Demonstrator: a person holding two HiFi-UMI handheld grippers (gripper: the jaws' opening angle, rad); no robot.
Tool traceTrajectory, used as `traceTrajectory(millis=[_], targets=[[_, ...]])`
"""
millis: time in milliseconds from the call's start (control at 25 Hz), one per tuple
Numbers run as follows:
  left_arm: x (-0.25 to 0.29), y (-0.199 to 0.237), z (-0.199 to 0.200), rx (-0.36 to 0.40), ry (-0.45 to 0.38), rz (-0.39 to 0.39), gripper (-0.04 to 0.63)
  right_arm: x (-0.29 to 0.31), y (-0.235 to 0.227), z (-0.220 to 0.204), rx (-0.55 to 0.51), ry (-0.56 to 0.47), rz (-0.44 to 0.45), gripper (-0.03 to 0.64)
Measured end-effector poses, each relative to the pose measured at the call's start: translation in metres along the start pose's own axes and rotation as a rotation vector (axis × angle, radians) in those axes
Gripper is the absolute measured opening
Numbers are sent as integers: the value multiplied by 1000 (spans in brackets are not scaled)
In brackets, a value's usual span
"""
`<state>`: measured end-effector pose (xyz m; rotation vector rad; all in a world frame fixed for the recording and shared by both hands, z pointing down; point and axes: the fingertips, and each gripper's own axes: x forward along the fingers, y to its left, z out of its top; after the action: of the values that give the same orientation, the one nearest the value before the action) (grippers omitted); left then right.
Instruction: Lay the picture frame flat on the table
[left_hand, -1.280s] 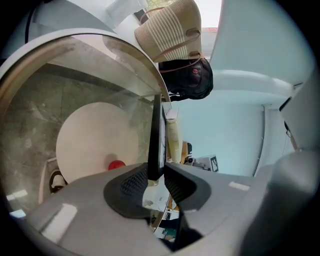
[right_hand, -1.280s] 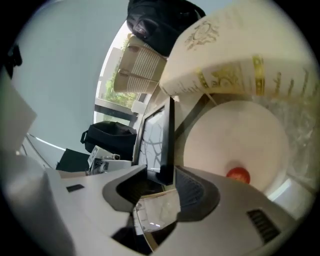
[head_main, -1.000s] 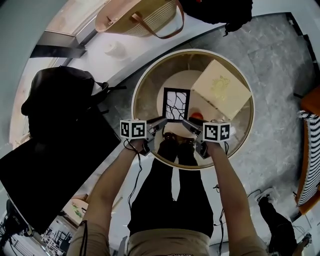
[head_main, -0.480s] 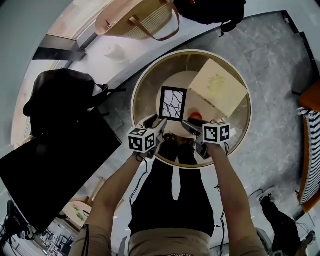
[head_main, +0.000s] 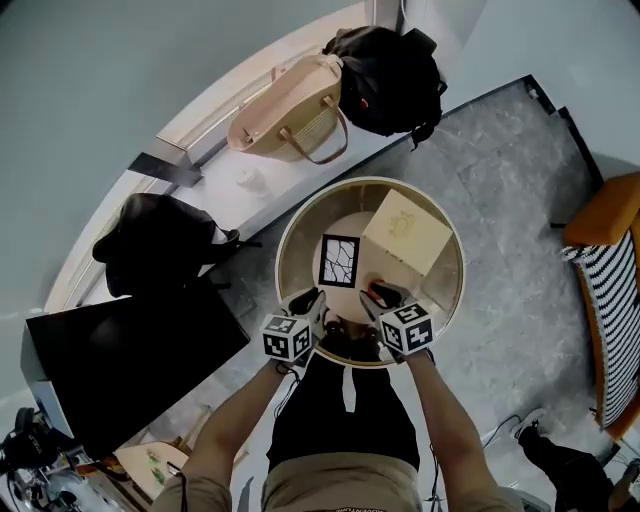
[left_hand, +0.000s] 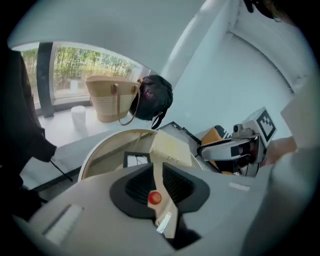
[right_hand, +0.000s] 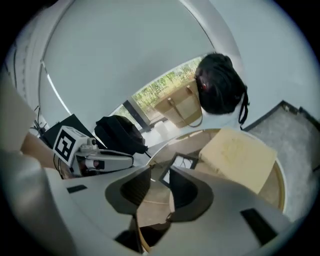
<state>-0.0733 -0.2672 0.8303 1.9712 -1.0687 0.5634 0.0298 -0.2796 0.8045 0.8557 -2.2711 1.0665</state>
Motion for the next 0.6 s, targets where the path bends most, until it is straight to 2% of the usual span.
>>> traceTrajectory(millis=[120,200,360,600], targets=[[-36,-37,43,67,-69,-15,41,-43,34,37,-91,-47,-27,102],[-62,-64,69,119,-112,-23,14,-73,56,60,-134,-89,-40,62],[-105,-108,117,218,-196,-41,8,-121,85,102,-192,-171,-79,28],[-161,-156,148,284,-243,-100,8,-185,125,138,-275,-265,-128,14]])
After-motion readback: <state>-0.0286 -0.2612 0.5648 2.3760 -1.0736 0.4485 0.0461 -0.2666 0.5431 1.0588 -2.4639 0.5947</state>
